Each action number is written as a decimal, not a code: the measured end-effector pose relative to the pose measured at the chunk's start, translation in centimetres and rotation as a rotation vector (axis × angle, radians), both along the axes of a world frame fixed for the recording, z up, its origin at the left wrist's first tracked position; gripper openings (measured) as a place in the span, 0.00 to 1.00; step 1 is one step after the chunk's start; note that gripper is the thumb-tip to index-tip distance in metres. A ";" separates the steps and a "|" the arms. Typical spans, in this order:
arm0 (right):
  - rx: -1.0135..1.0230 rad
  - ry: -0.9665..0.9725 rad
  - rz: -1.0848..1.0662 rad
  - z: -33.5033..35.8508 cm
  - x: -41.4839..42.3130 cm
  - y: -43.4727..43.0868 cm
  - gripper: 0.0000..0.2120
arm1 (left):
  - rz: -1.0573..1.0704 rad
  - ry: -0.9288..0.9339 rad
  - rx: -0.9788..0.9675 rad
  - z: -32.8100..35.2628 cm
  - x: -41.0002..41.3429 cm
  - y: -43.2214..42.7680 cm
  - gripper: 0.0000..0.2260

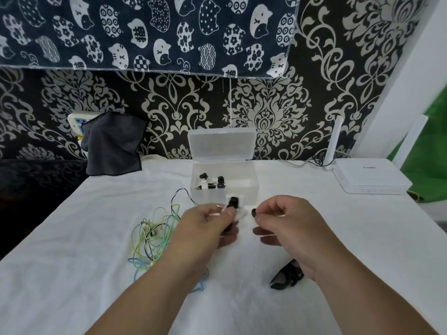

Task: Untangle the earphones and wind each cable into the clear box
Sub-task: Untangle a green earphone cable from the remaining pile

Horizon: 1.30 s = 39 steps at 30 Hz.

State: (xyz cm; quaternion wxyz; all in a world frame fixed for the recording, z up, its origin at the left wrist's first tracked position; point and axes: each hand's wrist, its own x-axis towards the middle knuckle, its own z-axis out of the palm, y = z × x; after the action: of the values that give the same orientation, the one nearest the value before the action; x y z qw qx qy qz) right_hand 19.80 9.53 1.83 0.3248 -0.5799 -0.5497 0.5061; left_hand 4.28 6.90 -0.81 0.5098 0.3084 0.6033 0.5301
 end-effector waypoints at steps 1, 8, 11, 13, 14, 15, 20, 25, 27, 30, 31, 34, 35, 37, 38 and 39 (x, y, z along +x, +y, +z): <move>0.000 -0.002 -0.013 0.1 0.3 0.3 0.03 | 0.058 0.045 0.016 0.3 0.0 0.9 0.07; 0.012 -0.038 -0.030 0.3 1.5 1.1 0.05 | 0.021 0.585 0.051 2.0 0.5 11.9 0.10; 0.020 -0.102 -0.035 0.0 2.0 1.4 0.05 | -0.035 0.724 -0.083 1.0 -0.2 14.9 0.13; 0.019 -0.113 -0.036 -0.1 2.1 1.6 0.06 | -0.107 0.869 -0.149 0.3 -0.4 15.8 0.16; 0.018 -0.111 -0.041 -0.1 2.1 1.6 0.06 | -0.164 0.959 -0.184 0.0 -0.5 16.1 0.16; 0.017 -0.107 -0.043 -0.1 2.0 1.8 0.07 | -0.231 1.032 -0.221 -0.2 -0.6 16.3 0.17; 0.012 -0.111 -0.026 -0.3 1.2 1.8 0.07 | -0.370 1.130 -0.276 -1.4 -1.0 17.0 0.19; 0.024 -0.139 -0.016 -0.5 0.9 1.8 0.07 | -0.262 1.317 -0.257 -1.8 -1.2 17.0 0.11; 0.032 -0.146 -0.009 -0.6 0.8 1.7 0.07 | -0.251 1.415 -0.248 -2.0 -1.2 16.9 0.16; 0.043 -0.159 0.000 -0.6 0.6 1.6 0.07 | -0.317 1.443 -0.222 -2.3 -1.9 16.8 0.17; 0.047 -0.160 0.002 -0.6 0.6 1.7 0.07 | -0.342 1.420 -0.220 -2.4 -2.3 16.8 0.14; 0.054 -0.164 0.021 -0.6 0.4 1.6 0.07 | -0.386 1.396 -0.201 -2.1 -3.4 16.1 0.08; 0.053 -0.173 0.037 -0.7 0.2 1.6 0.07 | -0.384 1.369 -0.145 -1.7 -3.7 15.7 0.07; 0.039 -0.215 0.094 -1.0 -0.3 1.4 0.07 | -0.291 1.276 0.028 -0.3 -4.2 14.0 0.09; 0.027 -0.245 0.136 -1.3 -0.7 1.4 0.07 | -0.204 1.226 0.128 0.6 -4.5 12.8 0.09; 0.014 -0.279 0.183 -1.6 -1.0 1.3 0.08 | -0.124 1.161 0.203 1.4 -4.8 11.6 0.09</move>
State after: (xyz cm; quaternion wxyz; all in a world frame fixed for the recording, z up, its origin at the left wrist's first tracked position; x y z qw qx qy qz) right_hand 18.77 10.84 0.23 0.2020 -0.5896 -0.6436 0.4442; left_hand -0.53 18.48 0.58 0.0940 0.6300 0.7105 0.2989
